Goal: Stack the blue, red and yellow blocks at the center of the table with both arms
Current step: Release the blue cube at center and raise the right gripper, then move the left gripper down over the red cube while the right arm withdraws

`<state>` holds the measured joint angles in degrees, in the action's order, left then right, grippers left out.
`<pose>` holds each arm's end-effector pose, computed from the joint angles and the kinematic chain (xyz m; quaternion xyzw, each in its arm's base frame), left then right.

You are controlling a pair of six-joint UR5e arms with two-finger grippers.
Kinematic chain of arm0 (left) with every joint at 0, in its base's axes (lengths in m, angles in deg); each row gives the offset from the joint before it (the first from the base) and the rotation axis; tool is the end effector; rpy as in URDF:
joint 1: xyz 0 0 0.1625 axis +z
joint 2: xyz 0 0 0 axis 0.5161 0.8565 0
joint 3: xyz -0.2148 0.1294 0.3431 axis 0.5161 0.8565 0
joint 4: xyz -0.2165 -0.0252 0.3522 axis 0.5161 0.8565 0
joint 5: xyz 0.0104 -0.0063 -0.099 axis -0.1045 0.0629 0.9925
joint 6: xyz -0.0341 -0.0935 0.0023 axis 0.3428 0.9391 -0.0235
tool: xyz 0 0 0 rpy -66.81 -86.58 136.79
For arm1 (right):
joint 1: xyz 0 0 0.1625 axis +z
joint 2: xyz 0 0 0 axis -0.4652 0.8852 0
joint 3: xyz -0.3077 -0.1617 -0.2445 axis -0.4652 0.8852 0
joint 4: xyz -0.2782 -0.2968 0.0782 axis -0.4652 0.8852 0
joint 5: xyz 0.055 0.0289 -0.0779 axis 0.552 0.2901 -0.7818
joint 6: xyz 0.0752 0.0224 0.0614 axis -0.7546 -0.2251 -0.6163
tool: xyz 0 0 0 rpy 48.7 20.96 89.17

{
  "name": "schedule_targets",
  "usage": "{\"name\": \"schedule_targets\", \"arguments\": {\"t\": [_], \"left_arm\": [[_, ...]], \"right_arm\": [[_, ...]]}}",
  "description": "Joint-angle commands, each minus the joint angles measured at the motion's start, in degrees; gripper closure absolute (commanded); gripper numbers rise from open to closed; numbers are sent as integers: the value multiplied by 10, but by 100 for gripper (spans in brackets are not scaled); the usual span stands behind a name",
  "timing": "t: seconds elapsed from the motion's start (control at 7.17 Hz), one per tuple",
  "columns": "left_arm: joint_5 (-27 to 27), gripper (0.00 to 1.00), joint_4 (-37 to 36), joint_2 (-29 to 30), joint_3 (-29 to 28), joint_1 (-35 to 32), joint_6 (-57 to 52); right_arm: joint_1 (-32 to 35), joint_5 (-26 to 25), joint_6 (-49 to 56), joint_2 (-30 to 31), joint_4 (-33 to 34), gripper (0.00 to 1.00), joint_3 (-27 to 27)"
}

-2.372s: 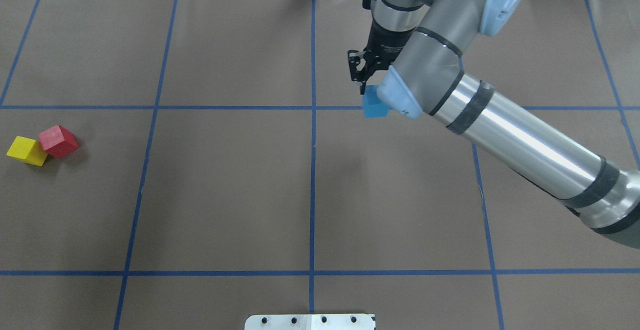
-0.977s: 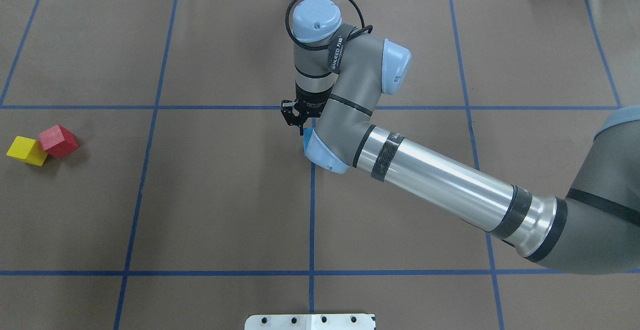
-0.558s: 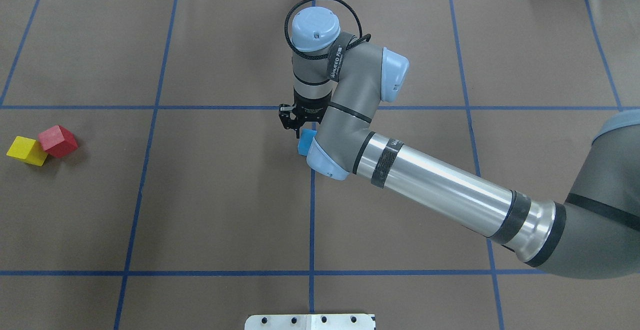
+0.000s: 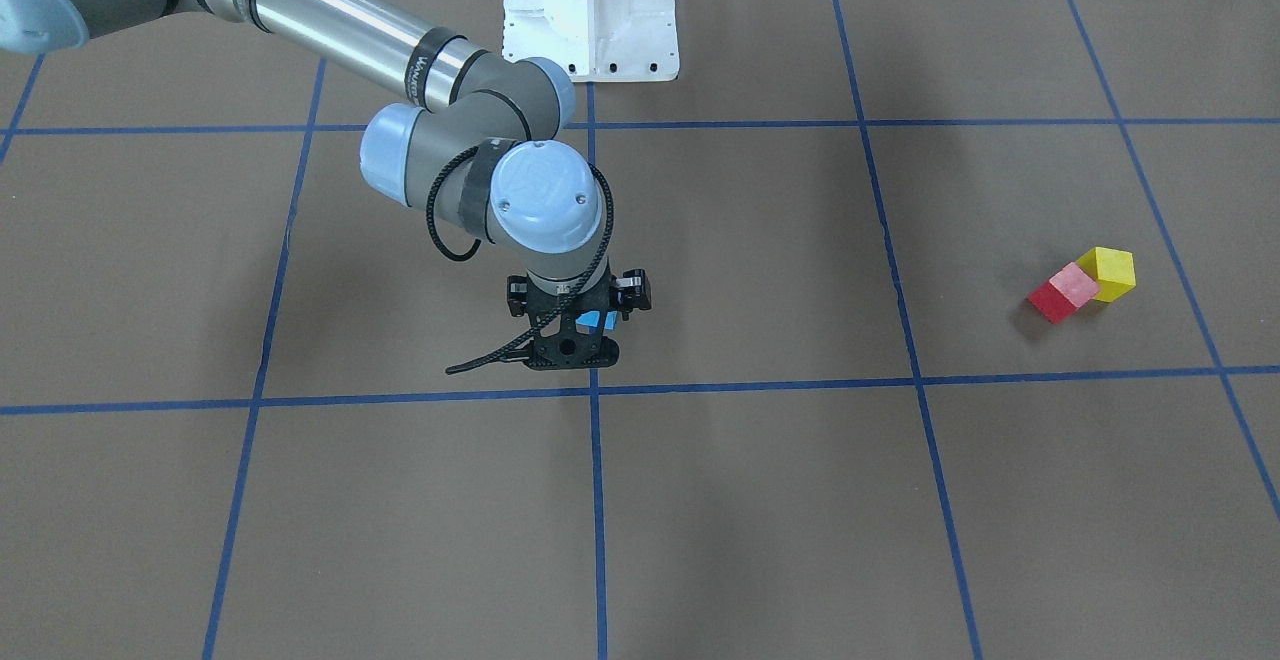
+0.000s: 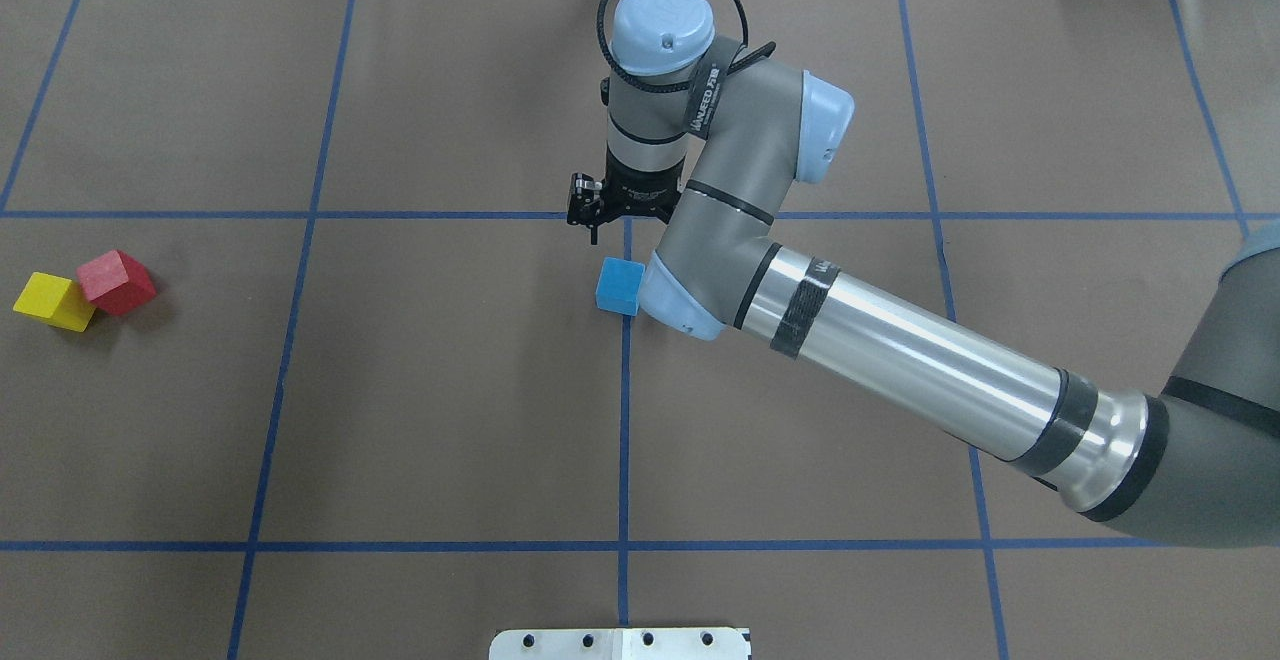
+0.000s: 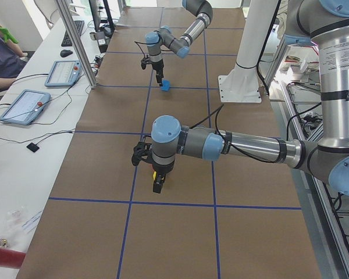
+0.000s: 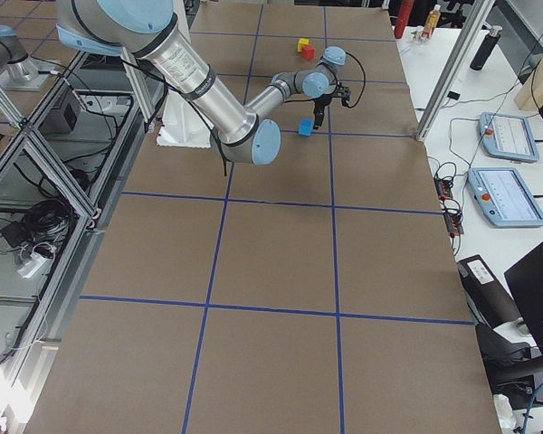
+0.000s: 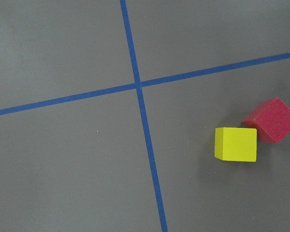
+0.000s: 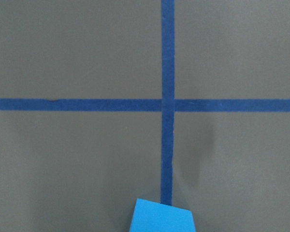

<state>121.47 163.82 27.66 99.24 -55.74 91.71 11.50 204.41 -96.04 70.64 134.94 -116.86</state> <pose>-0.0416 -0.4396 0.5568 0.0837 0.3677 0.0252 0.9258 -0.5685 -0.5658 0.1862 -0.0429 -0.4204 -0.0077 0.9063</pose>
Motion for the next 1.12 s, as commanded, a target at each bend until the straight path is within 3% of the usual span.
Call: {"name": "schedule_targets", "arguments": {"t": [0.0, 0.28, 0.42, 0.7, 0.98], "left_arm": [[-4, 0, 9, 23, 46, 96, 229], [-67, 0, 65, 45, 33, 194, 339], [-77, 0, 83, 73, 6, 206, 409], [-99, 0, 133, 76, -11, 237, 543], [-155, 0, 245, 73, -75, 297, 626]], "right_arm": [[62, 25, 59, 79, 31, 1, -99], [107, 25, 166, 127, 66, 1, -132], [124, 25, 202, 152, 66, 1, -144], [133, 25, 222, 161, 65, 1, -146], [137, 25, 222, 169, 65, 0, -157]]}}
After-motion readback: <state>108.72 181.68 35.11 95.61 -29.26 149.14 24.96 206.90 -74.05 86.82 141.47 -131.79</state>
